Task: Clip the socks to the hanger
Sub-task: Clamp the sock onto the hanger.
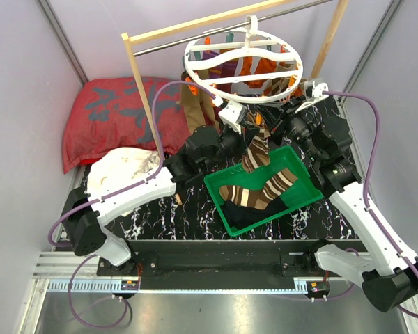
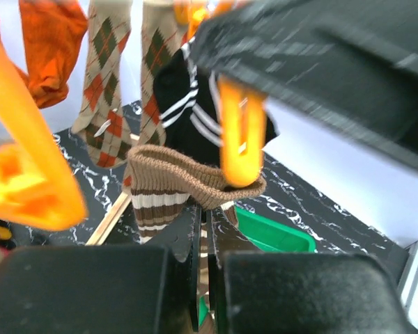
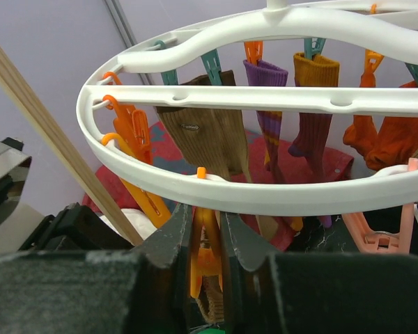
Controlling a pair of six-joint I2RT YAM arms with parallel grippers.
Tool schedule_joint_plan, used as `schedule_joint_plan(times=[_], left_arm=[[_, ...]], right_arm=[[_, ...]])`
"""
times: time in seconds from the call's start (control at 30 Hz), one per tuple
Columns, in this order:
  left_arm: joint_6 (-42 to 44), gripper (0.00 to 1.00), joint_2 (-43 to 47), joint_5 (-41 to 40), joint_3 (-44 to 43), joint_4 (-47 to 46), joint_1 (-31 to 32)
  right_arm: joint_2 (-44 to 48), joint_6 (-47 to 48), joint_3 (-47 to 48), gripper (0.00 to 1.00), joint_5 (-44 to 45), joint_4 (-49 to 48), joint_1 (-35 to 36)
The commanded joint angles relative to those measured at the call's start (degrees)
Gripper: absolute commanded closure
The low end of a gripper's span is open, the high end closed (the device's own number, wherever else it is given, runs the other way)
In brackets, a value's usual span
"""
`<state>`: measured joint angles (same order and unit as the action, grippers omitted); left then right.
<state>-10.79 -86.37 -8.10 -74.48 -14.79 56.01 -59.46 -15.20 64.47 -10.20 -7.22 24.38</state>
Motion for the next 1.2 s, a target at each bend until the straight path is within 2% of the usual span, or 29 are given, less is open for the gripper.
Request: schedule_joint_plan(times=[0.0,0.83,0.9,0.93,0.97,1.07,1.17], left_arm=[[-0.20,1.00,-0.03,2.29,-3.48,-0.95,-0.11],[1.21,1.00,0.06,2.74,-7.70,3.10,-0.11],[1.47,1.00,-0.47,2.74,-8.40,3.18,-0.11],[1.47,1.00,-0.73,2.74,-8.58,3.27,-0.11],[1.56,1.00,-0.91,2.82,-8.75,3.36,-0.11],[1.73,1.00,-1.61,3.18,-9.63,3.45,-0.11],[2.26,1.00,-2.05,3.44,-9.55,3.71,-0.11]], right_arm=[[-1.01,0.17,-0.48,0.80,0.17,-0.33,0.40],[-1.18,2.46,-2.24,0.80,3.25,0.11,0.32],[-1.18,2.11,-2.33,0.75,2.99,0.02,0.40],[-1.10,2.02,-2.33,0.70,2.82,-0.07,0.32],[-1.09,1.93,-2.42,0.56,2.73,0.02,0.32],[-0.75,1.76,-2.33,0.35,2.55,-0.07,0.32],[-0.22,1.58,-1.98,0.30,2.81,-0.16,0.32]])
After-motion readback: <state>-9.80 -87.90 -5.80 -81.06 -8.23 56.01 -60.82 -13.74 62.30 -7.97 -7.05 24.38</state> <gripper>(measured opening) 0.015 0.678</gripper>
